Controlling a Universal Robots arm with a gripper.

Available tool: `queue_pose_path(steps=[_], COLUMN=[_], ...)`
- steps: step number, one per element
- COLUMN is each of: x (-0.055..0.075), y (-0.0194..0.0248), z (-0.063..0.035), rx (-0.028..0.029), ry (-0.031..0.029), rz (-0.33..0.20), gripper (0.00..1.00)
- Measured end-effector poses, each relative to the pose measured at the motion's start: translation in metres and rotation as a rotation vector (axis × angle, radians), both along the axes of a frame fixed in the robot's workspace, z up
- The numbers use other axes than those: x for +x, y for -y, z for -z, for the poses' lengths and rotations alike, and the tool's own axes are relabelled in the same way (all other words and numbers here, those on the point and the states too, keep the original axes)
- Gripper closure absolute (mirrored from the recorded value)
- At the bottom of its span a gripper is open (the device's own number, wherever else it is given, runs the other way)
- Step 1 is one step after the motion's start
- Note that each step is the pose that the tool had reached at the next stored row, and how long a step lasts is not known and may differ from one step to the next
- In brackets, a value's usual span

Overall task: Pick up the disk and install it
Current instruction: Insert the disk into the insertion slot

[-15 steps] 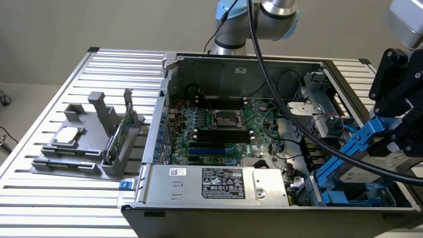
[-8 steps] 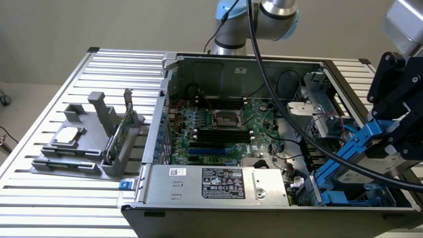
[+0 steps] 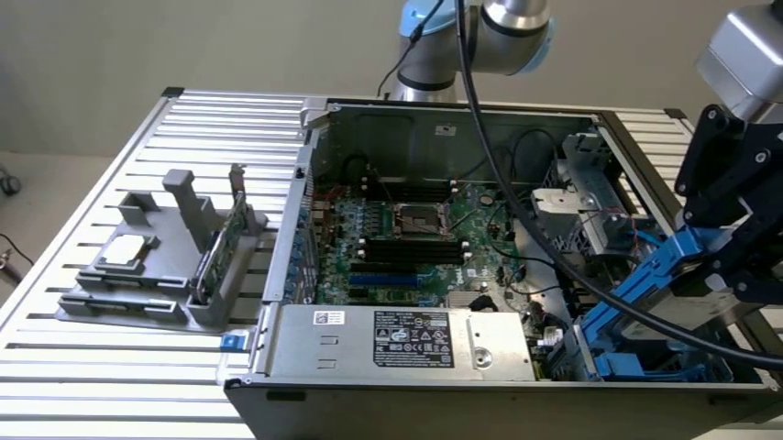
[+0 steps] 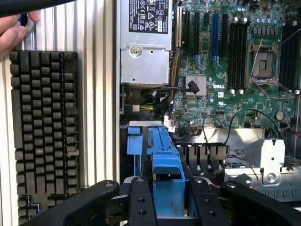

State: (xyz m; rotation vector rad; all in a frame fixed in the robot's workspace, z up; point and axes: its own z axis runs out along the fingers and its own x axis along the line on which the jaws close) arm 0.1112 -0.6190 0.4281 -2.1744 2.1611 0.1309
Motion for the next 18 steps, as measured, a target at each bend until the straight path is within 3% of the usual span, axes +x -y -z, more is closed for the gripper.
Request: queue_pose_path(steps=[12,18], x=[0.0,0.0], y=[0.0015,0.0015], z=[0.0114,0.0194], rx=[0.0125,0.0145], ry=[-0.0003,-0.0003], rz=[-0.01,-0.018], gripper=[0.67,0.67])
